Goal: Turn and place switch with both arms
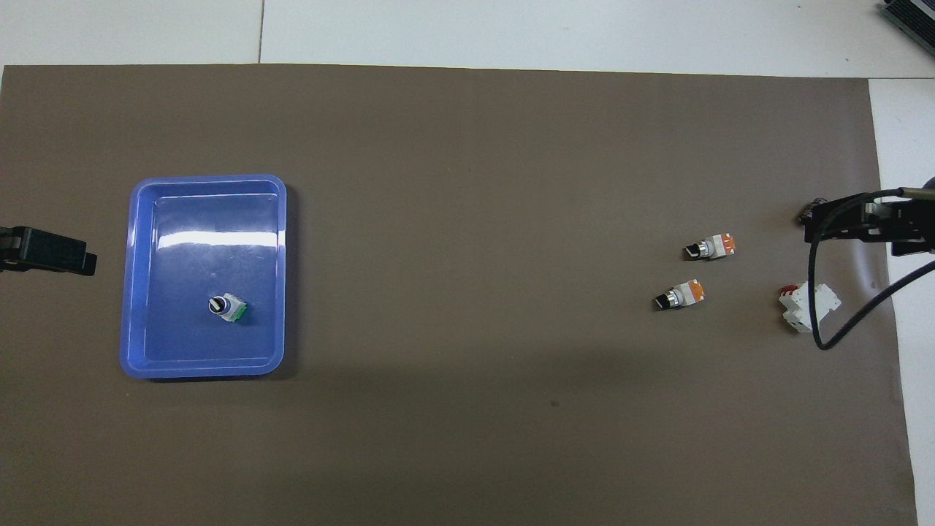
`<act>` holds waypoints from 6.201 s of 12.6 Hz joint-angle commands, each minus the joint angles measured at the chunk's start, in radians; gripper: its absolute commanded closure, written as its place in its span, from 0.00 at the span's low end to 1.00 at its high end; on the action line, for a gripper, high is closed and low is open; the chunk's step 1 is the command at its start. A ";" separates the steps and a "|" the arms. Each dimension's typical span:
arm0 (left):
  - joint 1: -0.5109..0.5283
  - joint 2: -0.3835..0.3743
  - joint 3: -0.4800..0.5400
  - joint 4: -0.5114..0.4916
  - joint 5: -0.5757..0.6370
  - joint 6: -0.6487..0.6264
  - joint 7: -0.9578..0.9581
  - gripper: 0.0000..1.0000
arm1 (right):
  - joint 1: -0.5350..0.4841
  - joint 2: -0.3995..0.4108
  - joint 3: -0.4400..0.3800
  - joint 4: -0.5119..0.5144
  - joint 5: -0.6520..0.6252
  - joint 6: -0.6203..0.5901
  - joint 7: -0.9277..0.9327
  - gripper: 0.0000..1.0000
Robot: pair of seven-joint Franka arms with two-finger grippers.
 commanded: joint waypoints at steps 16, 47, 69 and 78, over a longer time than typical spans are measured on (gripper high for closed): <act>-0.008 0.033 -0.009 0.016 -0.011 0.028 -0.004 0.00 | -0.045 0.100 0.008 -0.592 0.221 0.627 0.814 0.00; -0.062 0.006 -0.021 -0.032 -0.145 0.043 0.043 0.00 | 0.145 0.254 0.051 -0.187 1.129 0.416 1.023 1.00; -0.209 0.047 -0.069 -0.133 -0.611 0.376 -0.890 0.35 | 0.424 0.255 0.077 -0.112 1.229 0.666 1.252 1.00; -0.229 0.081 -0.076 -0.127 -0.615 0.405 -0.883 0.56 | 0.424 0.255 0.077 -0.113 1.220 0.663 1.249 1.00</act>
